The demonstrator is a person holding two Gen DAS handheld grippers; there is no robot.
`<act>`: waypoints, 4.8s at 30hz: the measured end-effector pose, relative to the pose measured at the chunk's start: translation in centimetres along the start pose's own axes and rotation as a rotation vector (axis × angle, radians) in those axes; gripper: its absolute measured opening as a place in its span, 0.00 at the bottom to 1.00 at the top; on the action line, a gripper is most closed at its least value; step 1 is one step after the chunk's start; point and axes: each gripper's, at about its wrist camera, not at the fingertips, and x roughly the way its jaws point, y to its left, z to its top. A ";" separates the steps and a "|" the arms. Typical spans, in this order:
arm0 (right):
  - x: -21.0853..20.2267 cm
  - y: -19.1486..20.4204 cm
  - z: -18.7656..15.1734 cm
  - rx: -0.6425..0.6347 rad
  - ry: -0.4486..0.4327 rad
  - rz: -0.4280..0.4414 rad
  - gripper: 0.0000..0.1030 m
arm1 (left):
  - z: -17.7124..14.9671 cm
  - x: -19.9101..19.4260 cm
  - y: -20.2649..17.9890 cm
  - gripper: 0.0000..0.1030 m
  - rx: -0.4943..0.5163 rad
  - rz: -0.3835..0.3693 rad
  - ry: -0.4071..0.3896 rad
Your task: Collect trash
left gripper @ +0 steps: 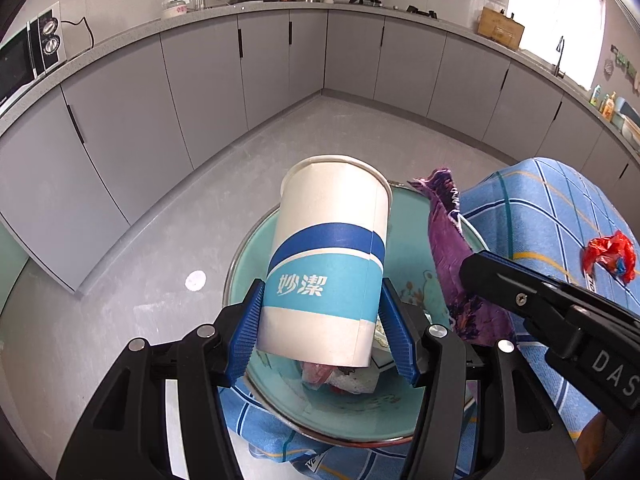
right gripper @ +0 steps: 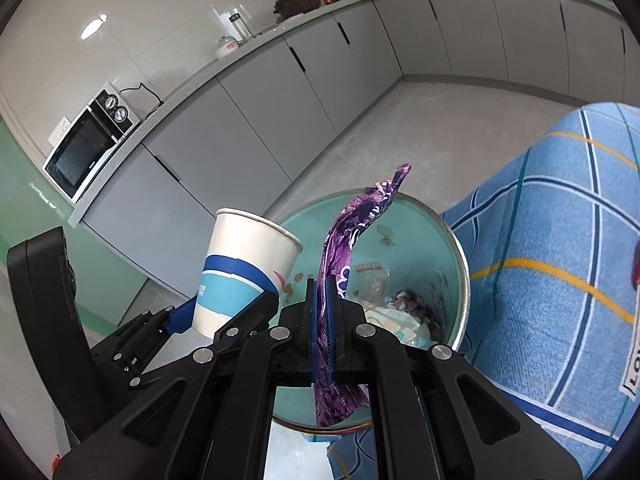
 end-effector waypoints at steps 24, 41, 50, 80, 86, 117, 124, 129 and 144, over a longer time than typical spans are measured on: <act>4.6 -1.7 -1.1 0.081 0.144 0.025 0.05 | -0.9 4.0 -0.3 0.55 0.004 0.032 0.097; 3.5 -3.1 -1.9 0.097 0.152 -0.007 0.33 | -1.5 4.2 0.6 0.57 -0.004 0.035 0.113; 0.0 -3.6 -1.2 0.089 0.030 -0.051 0.39 | -1.1 3.5 0.0 0.71 -0.002 0.078 0.092; -16.1 -13.4 -5.5 0.167 -0.292 -0.343 0.60 | 0.5 -4.6 -14.3 0.94 0.201 0.010 -0.088; -18.4 -16.3 -6.5 0.214 -0.313 -0.392 0.60 | 0.2 -4.7 -17.9 0.94 0.239 -0.038 -0.082; -23.4 -25.5 -8.6 0.329 -0.332 -0.521 0.52 | -1.2 -2.4 -29.2 0.88 0.358 -0.188 -0.030; -23.0 -26.5 -8.5 0.342 -0.320 -0.516 0.52 | -0.5 -0.7 -29.7 0.83 0.323 -0.224 0.011; -22.9 -27.3 -8.7 0.358 -0.313 -0.507 0.52 | -0.1 0.2 -31.1 0.82 0.344 -0.220 0.011; -23.2 -29.1 -7.2 0.346 -0.303 -0.506 0.52 | 1.7 3.5 -34.5 0.64 0.424 -0.224 0.012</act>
